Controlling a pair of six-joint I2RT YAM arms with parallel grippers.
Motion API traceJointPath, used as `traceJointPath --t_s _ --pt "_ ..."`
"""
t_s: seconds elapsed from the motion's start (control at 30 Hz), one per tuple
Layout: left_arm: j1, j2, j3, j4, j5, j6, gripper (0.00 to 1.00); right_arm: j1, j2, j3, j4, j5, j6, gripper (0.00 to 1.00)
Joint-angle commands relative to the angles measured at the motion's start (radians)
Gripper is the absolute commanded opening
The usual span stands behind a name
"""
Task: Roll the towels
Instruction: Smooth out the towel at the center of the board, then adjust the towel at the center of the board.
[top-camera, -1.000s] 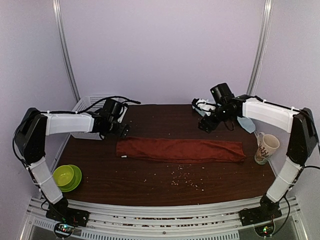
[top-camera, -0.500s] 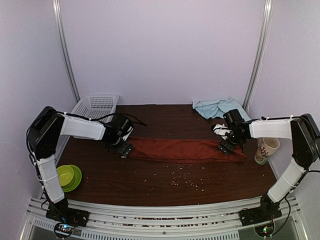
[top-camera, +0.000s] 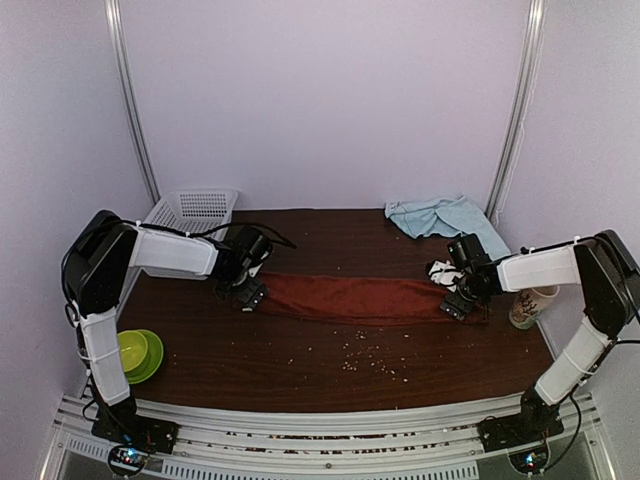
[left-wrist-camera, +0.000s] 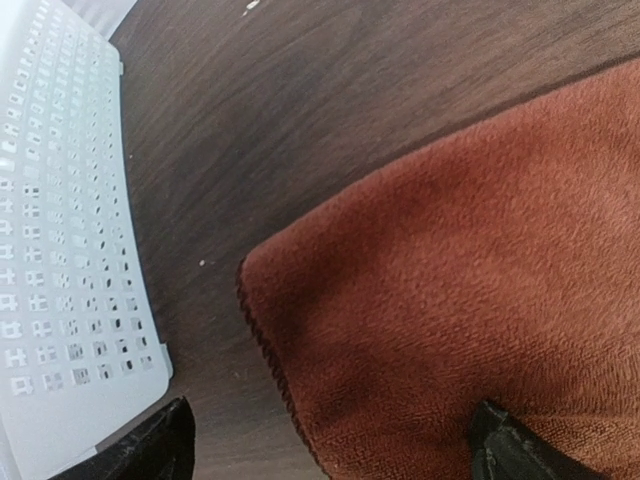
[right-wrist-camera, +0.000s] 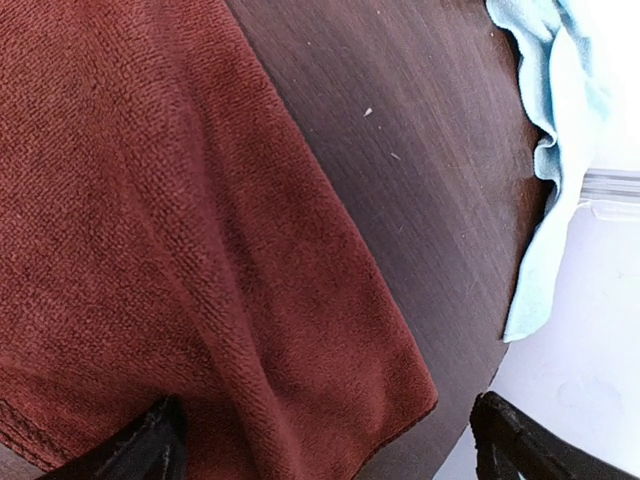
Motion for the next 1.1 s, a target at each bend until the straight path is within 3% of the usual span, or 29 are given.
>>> traceJointPath --t_s 0.0,0.33,0.53,0.9,1.07 --pt "0.004 0.019 -0.015 -0.132 -0.071 0.016 0.98 0.001 0.012 -0.026 0.001 0.078 -0.061 1.0" --pt "0.004 -0.043 -0.056 -0.178 -0.058 0.048 0.98 0.0 -0.077 0.014 -0.229 -0.058 -0.142 1.0" --pt "0.004 -0.119 -0.052 -0.164 -0.08 0.057 0.98 -0.029 -0.149 0.138 -0.32 -0.17 -0.046 1.0" --pt "0.011 -0.24 -0.003 -0.032 -0.035 0.106 0.98 -0.148 -0.011 0.219 -0.151 0.035 0.05 0.99" --pt "0.027 -0.143 0.092 -0.033 -0.065 0.118 0.98 -0.15 0.056 0.211 -0.128 0.06 0.033 0.97"
